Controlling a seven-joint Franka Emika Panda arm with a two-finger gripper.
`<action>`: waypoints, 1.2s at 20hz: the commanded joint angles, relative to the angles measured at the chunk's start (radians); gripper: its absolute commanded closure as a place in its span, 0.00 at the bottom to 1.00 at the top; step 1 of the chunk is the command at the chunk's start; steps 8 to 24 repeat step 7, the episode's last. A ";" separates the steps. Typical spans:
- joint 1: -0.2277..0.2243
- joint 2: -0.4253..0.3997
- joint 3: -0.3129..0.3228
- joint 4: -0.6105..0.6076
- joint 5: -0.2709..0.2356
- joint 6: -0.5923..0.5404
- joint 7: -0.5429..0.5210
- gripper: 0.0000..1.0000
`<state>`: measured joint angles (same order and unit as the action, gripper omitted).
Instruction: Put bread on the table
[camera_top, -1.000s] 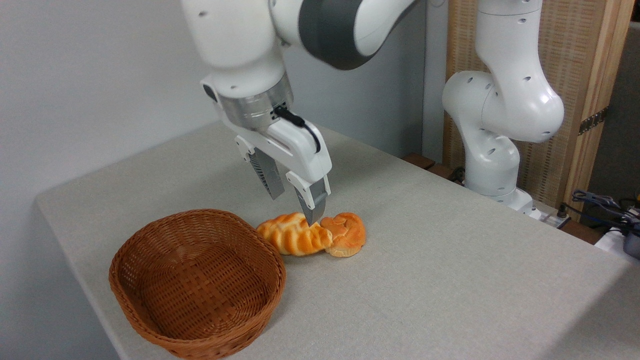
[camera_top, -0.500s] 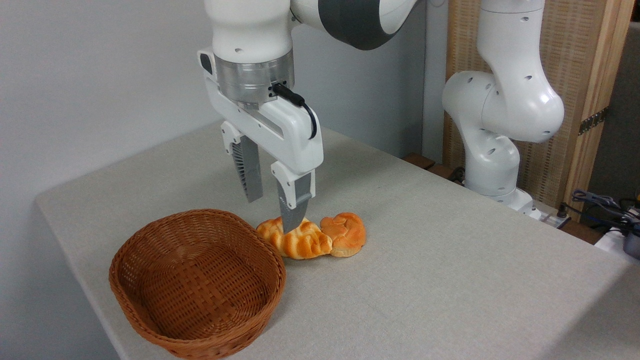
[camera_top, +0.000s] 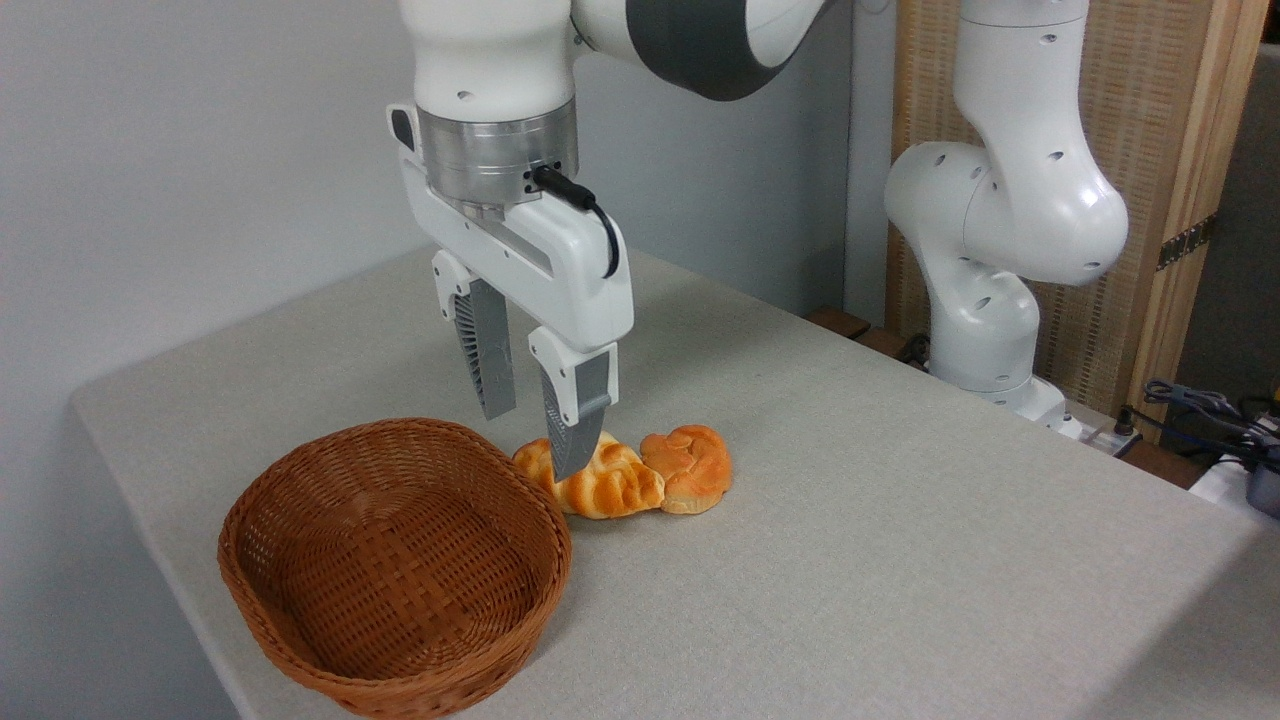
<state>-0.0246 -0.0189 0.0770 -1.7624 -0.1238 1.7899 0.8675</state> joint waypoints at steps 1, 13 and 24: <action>-0.014 0.010 -0.014 0.011 0.042 0.013 -0.021 0.00; -0.012 0.025 -0.052 0.027 0.084 0.029 -0.027 0.00; -0.012 0.025 -0.052 0.027 0.084 0.029 -0.027 0.00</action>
